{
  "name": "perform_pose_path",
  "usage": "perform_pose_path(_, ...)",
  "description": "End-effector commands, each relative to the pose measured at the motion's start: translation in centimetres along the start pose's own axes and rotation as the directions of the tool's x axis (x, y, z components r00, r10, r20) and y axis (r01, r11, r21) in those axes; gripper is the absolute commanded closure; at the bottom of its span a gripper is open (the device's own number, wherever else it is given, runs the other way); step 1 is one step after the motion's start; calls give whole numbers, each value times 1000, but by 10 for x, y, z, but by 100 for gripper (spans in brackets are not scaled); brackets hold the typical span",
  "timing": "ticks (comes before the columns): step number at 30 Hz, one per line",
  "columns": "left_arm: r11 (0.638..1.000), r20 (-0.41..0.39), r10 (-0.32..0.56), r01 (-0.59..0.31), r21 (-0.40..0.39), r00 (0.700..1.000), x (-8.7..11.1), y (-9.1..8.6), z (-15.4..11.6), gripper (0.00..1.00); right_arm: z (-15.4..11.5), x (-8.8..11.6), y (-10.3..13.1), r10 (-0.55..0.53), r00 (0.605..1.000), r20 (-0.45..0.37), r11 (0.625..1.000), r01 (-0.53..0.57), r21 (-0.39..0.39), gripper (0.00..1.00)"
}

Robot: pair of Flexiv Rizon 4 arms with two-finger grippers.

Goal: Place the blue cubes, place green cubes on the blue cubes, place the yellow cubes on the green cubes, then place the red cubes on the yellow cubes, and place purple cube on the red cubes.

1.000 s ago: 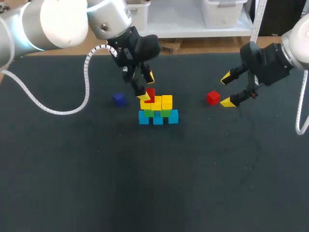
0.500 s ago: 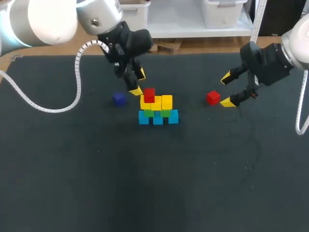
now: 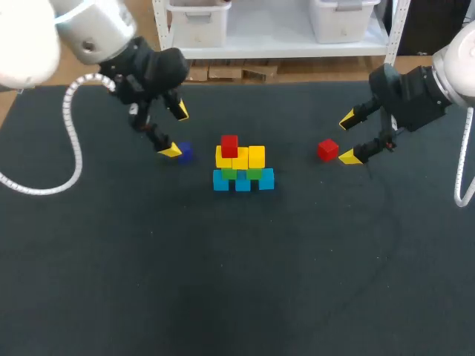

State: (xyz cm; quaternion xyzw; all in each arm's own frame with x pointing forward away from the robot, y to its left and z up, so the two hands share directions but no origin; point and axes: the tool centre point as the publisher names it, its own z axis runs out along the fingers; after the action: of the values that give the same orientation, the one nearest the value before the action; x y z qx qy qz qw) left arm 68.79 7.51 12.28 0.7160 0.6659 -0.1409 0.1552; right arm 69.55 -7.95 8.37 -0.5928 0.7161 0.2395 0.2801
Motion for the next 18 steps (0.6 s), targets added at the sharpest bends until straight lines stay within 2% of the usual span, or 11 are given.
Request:
perform_pose_path(1, 997, 87, 36, -30, -69, 996, 20, -13, -5, 0, 0, 0, -1, -1, 1000, 3, 1000, 1, -2, 0)
perform_pose_path(8, 996, 113, 55, -47, -70, 992, 39, -15, -16, 0, 0, 0, -1, -1, 1000, 3, 1000, 1, -2, 0)
perform_pose_path(15, 996, 105, 56, -49, -68, 993, 40, -17, -17, 0, 0, 0, -1, -1, 1000, 3, 1000, 1, -2, 0)
perform_pose_path(18, 996, 105, 56, -49, -68, 993, 40, -17, -17, 0, 8, 1, -6, -21, 1000, 4, 1000, 21, 1, 0)
